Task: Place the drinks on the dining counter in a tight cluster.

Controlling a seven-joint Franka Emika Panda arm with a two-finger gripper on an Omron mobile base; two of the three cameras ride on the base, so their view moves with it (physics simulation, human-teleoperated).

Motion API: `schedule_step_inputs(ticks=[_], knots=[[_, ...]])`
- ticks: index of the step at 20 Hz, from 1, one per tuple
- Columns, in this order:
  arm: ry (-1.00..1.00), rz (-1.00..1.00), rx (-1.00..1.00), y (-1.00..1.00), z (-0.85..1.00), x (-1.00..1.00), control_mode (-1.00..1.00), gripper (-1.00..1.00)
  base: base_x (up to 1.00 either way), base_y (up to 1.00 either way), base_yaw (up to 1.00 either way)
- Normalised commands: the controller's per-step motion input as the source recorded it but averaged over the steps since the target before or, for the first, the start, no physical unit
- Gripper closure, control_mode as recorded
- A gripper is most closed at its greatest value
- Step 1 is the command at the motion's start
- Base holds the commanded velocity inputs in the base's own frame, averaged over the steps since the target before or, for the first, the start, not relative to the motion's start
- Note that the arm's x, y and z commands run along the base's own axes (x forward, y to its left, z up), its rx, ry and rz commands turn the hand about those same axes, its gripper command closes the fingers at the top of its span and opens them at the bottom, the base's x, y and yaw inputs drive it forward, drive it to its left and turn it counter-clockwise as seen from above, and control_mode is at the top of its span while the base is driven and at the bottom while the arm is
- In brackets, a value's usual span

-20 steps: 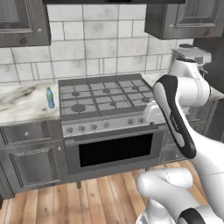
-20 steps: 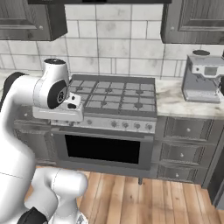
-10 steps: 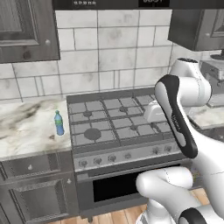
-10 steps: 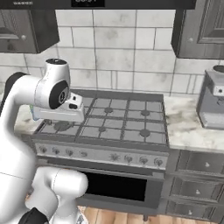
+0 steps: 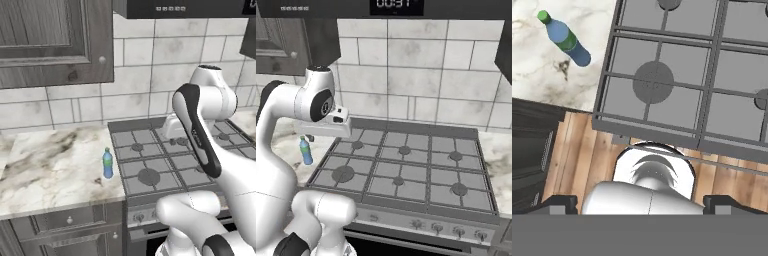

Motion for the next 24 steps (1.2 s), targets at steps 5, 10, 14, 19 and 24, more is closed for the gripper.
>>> schedule_step_inputs(ticks=[5,10,14,19,24], knots=[[0.0,0.0,0.0,0.0,0.0,0.0,1.0,-1.0,-0.1,0.82,0.0],[0.0,0.0,0.0,0.0,0.0,0.0,1.0,-1.0,-0.33,0.96,0.0],[0.0,0.0,0.0,0.0,0.0,0.0,1.0,-1.0,0.32,0.51,-0.1],[0.0,0.0,0.0,0.0,0.0,0.0,1.0,-1.0,0.45,0.02,-0.11],[0.0,0.0,0.0,0.0,0.0,0.0,1.0,-1.0,0.0,-0.17,-0.19]])
